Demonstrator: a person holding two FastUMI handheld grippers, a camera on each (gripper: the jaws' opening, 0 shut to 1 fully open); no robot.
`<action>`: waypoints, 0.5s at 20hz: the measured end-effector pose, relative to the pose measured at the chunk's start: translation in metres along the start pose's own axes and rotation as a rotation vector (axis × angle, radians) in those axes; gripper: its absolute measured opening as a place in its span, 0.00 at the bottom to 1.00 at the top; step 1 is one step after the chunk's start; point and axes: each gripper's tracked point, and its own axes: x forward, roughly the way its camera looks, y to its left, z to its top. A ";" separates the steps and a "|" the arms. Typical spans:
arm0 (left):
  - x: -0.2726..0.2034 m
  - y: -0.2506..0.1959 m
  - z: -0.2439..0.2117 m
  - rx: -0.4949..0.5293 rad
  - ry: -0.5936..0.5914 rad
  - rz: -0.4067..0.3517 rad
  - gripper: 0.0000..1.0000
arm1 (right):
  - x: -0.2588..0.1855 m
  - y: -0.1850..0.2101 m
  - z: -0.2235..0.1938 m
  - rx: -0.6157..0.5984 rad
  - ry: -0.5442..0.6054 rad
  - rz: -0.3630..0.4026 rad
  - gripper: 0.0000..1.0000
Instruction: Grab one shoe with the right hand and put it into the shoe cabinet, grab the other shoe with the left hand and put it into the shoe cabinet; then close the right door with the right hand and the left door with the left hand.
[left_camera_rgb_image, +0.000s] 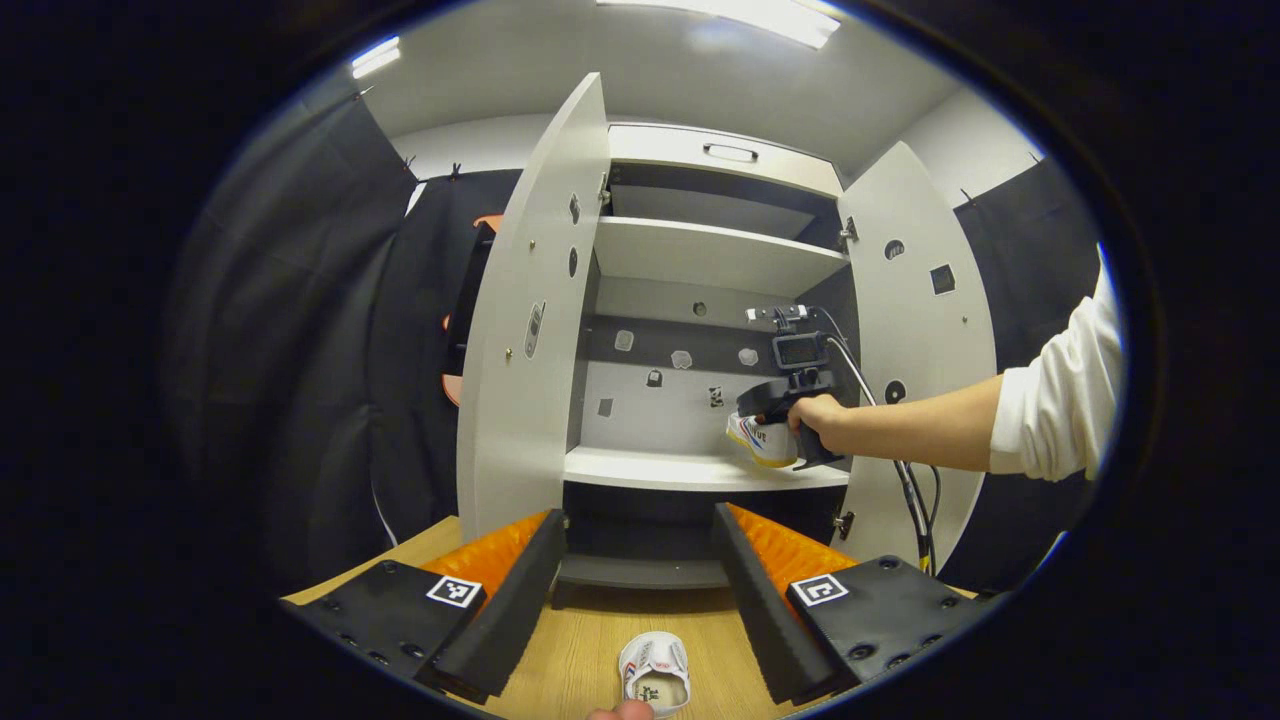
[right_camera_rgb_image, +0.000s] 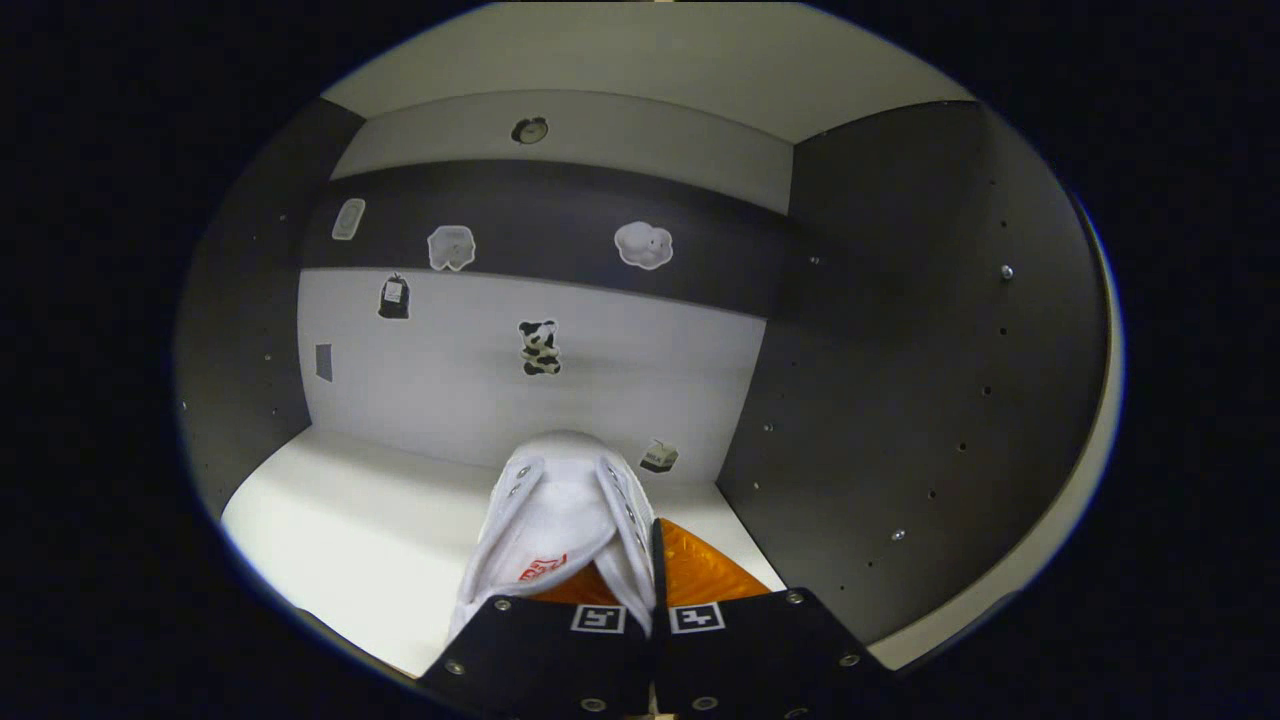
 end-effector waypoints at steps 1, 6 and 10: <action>0.001 -0.001 -0.001 -0.001 0.004 -0.002 0.96 | 0.004 -0.001 -0.004 -0.006 0.014 -0.003 0.01; 0.006 -0.010 -0.003 0.007 0.012 -0.028 0.96 | 0.019 0.008 -0.028 -0.008 0.097 0.004 0.02; 0.007 -0.009 -0.004 0.008 0.010 -0.029 0.94 | 0.023 0.014 -0.031 -0.029 0.097 0.008 0.02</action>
